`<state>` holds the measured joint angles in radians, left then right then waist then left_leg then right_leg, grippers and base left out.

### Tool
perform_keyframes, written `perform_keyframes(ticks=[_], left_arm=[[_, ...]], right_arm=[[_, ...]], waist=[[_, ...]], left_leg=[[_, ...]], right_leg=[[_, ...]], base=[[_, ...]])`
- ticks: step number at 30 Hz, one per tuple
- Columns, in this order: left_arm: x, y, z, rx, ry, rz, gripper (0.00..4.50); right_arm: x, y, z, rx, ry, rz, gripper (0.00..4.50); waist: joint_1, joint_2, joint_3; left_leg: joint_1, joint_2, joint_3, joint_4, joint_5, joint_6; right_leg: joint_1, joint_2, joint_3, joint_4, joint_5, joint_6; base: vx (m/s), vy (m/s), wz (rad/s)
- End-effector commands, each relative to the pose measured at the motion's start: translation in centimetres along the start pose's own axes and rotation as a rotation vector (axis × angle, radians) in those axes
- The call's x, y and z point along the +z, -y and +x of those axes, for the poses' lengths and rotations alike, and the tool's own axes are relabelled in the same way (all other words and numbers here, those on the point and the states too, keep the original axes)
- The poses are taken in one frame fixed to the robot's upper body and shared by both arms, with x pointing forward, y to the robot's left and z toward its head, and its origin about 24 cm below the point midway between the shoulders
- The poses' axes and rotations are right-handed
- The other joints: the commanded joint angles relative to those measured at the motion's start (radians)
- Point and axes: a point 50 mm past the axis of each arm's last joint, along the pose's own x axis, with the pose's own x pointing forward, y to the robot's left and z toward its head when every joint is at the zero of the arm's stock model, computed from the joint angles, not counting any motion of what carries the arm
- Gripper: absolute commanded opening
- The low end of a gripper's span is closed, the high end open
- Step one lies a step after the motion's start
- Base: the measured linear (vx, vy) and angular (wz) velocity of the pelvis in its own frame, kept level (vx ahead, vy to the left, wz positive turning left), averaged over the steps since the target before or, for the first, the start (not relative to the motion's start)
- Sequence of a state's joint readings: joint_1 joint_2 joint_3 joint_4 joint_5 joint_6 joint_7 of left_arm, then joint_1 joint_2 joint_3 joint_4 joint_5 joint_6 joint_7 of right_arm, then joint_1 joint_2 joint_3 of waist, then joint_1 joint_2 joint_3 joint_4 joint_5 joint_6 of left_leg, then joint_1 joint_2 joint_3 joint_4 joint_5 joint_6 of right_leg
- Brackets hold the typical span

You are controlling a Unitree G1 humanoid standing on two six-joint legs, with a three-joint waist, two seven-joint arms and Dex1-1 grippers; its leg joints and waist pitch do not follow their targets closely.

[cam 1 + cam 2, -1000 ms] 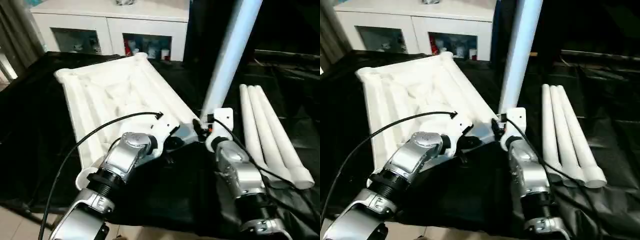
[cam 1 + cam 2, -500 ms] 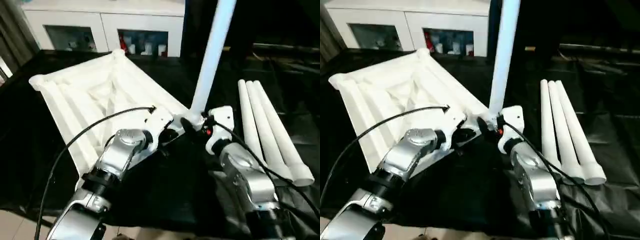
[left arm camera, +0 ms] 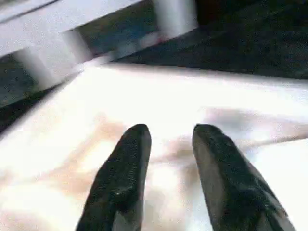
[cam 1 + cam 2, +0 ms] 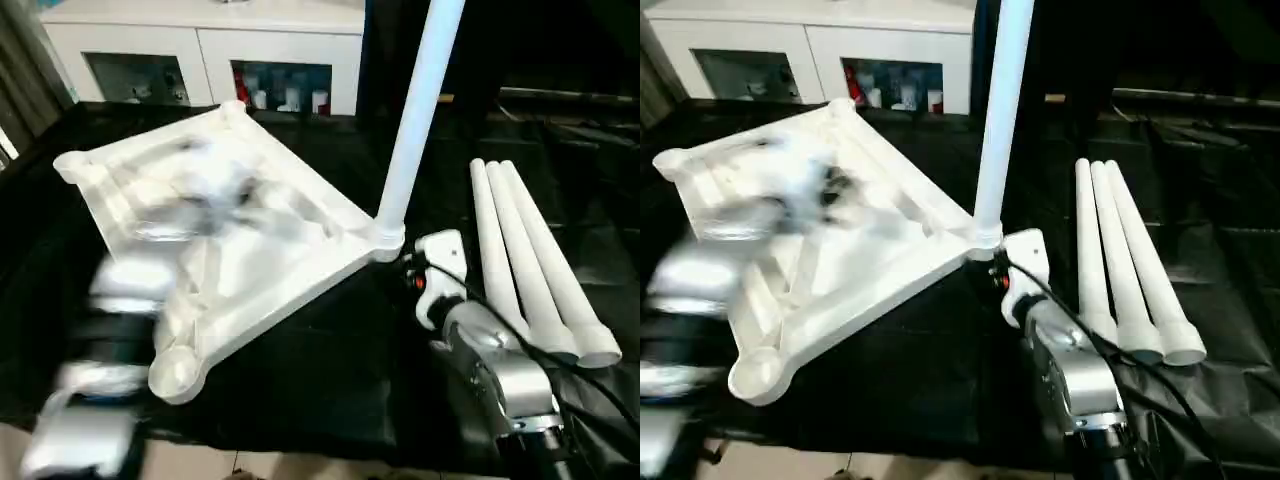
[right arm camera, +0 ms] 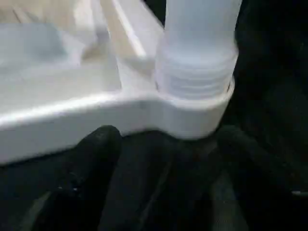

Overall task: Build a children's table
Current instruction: Rotate table base

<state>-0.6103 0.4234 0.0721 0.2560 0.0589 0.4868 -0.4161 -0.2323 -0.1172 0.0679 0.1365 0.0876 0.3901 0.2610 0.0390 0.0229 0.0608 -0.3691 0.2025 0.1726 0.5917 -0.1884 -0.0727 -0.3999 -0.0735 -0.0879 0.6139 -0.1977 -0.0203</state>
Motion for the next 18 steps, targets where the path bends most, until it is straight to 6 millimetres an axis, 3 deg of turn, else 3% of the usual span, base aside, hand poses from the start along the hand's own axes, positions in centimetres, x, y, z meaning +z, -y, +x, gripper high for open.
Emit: perform_keyframes(ticks=[1, 2, 3, 5, 7, 8, 9, 10, 12, 13, 14, 15, 16, 18], left_arm=[[-1.3, -3.5, -2.0, 0.155, -0.085, 0.080, 2.04], [-1.3, -3.5, -2.0, 0.155, -0.085, 0.080, 2.04], [-1.9, -4.5, -2.7, 0.186, -0.118, 0.102, 2.14], [-3.1, -6.0, -3.9, 0.241, -0.167, 0.111, 2.23], [-5.5, -6.9, -5.2, 0.232, -0.287, 0.145, 2.43], [-5.5, -6.9, -5.2, 0.232, -0.287, 0.145, 2.43], [-6.9, -6.9, -5.8, 0.194, -0.361, 0.176, 2.50], [-9.1, -6.4, -7.1, 0.140, -0.466, 0.202, 2.57], [-10.0, -5.7, -7.6, 0.095, -0.503, 0.195, 2.85], [-10.9, -4.9, -8.0, 0.051, -0.534, 0.185, 2.85], [-10.9, -4.9, -8.0, 0.051, -0.534, 0.185, 2.91], [-11.2, -3.3, -8.8, -0.055, -0.567, 0.187, 3.00], [-11.1, -2.6, -9.0, -0.098, -0.560, 0.178, 3.13], [-10.7, -1.9, -8.9, -0.138, -0.535, 0.139, 3.26]], right_arm=[[-0.4, 0.3, 0.6, -0.028, -0.043, -0.001, 3.22], [-0.4, 0.3, 0.6, -0.028, -0.043, -0.001, 3.22], [-0.6, 0.3, 0.9, -0.029, -0.055, -0.006, 3.12], [-0.8, 0.3, 1.4, -0.031, -0.061, -0.011, 3.04], [-0.5, 0.1, 2.3, -0.018, -0.055, -0.001, 2.83], [-0.5, 0.1, 2.3, -0.018, -0.055, -0.001, 2.83], [-0.3, 0.0, 2.7, -0.008, -0.053, 0.001, 2.74], [0.1, -0.2, 3.5, 0.017, -0.049, -0.007, 2.67], [0.3, -0.4, 3.8, 0.033, -0.049, -0.011, 2.41], [0.4, -0.5, 4.2, 0.041, -0.048, -0.013, 2.41], [0.4, -0.5, 4.2, 0.041, -0.048, -0.013, 2.35], [0.6, -0.9, 4.7, 0.094, -0.035, -0.009, 2.24], [0.7, -1.1, 5.0, 0.101, -0.028, 0.000, 2.11], [0.6, -1.2, 5.2, 0.104, -0.031, 0.002, 2.00]], waist=[[0.008, -0.006, -0.074], [0.004, -0.003, -0.072], [0.002, -0.010, -0.069], [0.007, -0.012, -0.072], [0.008, -0.022, -0.070], [0.010, -0.018, -0.071], [0.008, -0.030, -0.067], [0.012, -0.020, -0.070], [0.008, -0.030, -0.068], [0.007, -0.026, -0.069], [0.007, -0.026, -0.067], [0.014, -0.029, -0.067], [0.012, -0.032, -0.065], [0.013, -0.041, -0.061]], left_leg=[[0.008, 0.024, -0.008, -0.060, -0.082, 0.037], [0.004, 0.023, -0.010, -0.063, -0.084, 0.035], [0.010, 0.024, -0.008, -0.064, -0.101, 0.025], [0.015, 0.026, -0.007, -0.064, -0.105, 0.018], [0.014, 0.026, -0.007, -0.067, -0.119, 0.010], [0.013, 0.026, -0.009, -0.069, -0.122, 0.008], [0.016, 0.027, -0.004, -0.070, -0.132, 0.004], [0.017, 0.028, -0.007, -0.070, -0.124, 0.001], [0.020, 0.030, -0.005, -0.073, -0.137, -0.004], [0.019, 0.032, -0.006, -0.072, -0.139, -0.010], [0.019, 0.031, -0.005, -0.073, -0.145, -0.011], [0.023, 0.036, -0.007, -0.075, -0.164, -0.017], [0.019, 0.034, -0.005, -0.075, -0.171, -0.018], [0.022, 0.033, -0.004, -0.078, -0.211, -0.025]], right_leg=[[0.060, -0.064, 0.054, -0.056, -0.072, -0.205], [0.060, -0.064, 0.054, -0.057, -0.084, -0.202], [0.054, -0.062, 0.055, -0.059, -0.103, -0.197], [0.052, -0.065, 0.056, -0.060, -0.108, -0.198], [0.049, -0.063, 0.057, -0.057, -0.103, -0.198], [0.050, -0.066, 0.057, -0.055, -0.107, -0.199], [0.047, -0.063, 0.059, -0.060, -0.117, -0.191], [0.046, -0.066, 0.060, -0.055, -0.106, -0.193], [0.043, -0.065, 0.060, -0.056, -0.110, -0.196], [0.043, -0.069, 0.061, -0.053, -0.099, -0.206], [0.042, -0.068, 0.061, -0.055, -0.100, -0.208], [0.043, -0.072, 0.062, -0.054, -0.099, -0.217], [0.042, -0.071, 0.062, -0.055, -0.104, -0.219], [0.041, -0.068, 0.062, -0.062, -0.154, -0.208]], base=[[0.000, 0.000, 0.00], [0.000, 0.000, 0.00], [0.000, 0.000, 0.00], [0.000, 0.000, 0.00], [0.000, 0.000, 0.00], [0.000, 0.000, 0.00], [0.000, 0.000, 0.00], [0.000, 0.000, 0.00], [0.000, 0.000, 0.00], [0.000, 0.000, 0.00], [0.000, 0.000, 0.00], [0.000, 0.000, 0.00], [0.000, 0.000, 0.00], [0.000, 0.000, 0.00]])
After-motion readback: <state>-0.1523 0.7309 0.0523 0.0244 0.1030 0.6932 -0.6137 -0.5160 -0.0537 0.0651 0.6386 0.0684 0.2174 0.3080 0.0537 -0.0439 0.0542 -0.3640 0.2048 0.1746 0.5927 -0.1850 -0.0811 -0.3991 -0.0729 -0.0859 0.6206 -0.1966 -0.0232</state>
